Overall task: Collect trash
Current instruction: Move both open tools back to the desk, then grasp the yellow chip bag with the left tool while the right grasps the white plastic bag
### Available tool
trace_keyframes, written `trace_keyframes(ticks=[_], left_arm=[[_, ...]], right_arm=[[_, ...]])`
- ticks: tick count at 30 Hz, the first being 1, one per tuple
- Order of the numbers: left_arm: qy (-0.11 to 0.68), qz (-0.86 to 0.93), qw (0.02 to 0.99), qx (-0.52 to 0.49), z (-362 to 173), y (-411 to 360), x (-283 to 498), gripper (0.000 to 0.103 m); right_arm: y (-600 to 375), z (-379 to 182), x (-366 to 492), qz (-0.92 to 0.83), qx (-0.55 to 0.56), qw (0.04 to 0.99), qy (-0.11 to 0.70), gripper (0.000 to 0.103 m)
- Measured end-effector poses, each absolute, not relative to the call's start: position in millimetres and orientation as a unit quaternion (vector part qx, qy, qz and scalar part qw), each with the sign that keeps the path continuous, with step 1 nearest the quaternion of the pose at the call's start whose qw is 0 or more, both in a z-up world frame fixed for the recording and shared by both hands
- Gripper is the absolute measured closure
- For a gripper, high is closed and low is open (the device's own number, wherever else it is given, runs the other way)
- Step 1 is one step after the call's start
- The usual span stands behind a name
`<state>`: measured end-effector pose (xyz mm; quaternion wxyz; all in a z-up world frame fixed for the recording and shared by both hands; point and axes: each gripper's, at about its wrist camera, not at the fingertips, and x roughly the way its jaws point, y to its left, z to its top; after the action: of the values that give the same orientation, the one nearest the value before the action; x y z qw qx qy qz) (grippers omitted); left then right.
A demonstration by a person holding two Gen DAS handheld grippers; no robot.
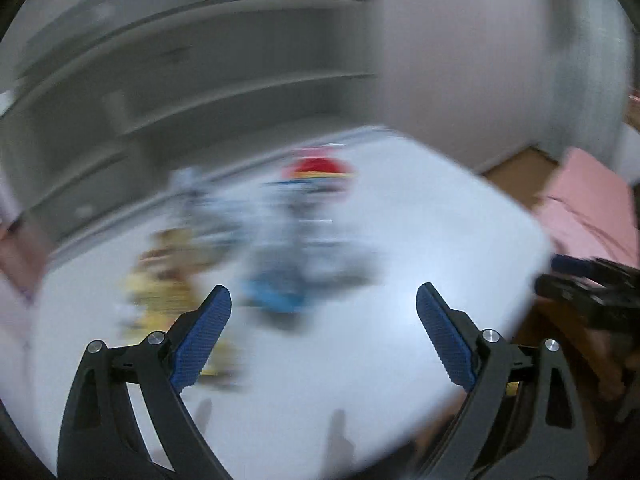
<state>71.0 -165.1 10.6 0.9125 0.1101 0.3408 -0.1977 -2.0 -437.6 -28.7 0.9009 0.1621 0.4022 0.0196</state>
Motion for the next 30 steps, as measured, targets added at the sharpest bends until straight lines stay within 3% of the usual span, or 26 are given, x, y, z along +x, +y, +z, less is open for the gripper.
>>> trace_keyframes(ticks=[5,10,11,13,15,18,25,28,30], left_arm=[[0.385,-0.120,0.908,0.110,-5,-122,122,0.012],[0.406,-0.114,0.898,0.124,-26,-127,141,0.013],[0.406,-0.117,0.898,0.124,-30,-129,141,0.017],[0.403,-0.119,0.897,0.135,-34,-130,146,0.033],[0.410,-0.115,0.894,0.136,-39,-129,150,0.073],[0.407,-0.114,0.897,0.128,-37,-120,146,0.096],[0.368,-0.124,0.917,0.096,-2,-89,109,0.098],[0.360,-0.127,0.920,0.086,7,-80,93,0.098],[0.361,-0.130,0.920,0.085,7,-75,84,0.098]], right_arm=[[-383,-34,33,0.061,0.128,0.898,0.416,0.026],[-356,-41,57,0.068,0.113,0.895,0.426,0.026],[-353,-43,58,0.068,0.109,0.896,0.426,0.026],[-351,-44,63,0.067,0.103,0.896,0.427,0.026],[-344,-47,72,0.067,0.098,0.896,0.428,0.026],[-336,-50,86,0.070,0.087,0.897,0.427,0.026],[-316,-56,118,0.070,0.071,0.897,0.431,0.029],[-306,-57,130,0.066,0.061,0.896,0.435,0.037],[-303,-57,136,0.067,0.061,0.895,0.436,0.050]])
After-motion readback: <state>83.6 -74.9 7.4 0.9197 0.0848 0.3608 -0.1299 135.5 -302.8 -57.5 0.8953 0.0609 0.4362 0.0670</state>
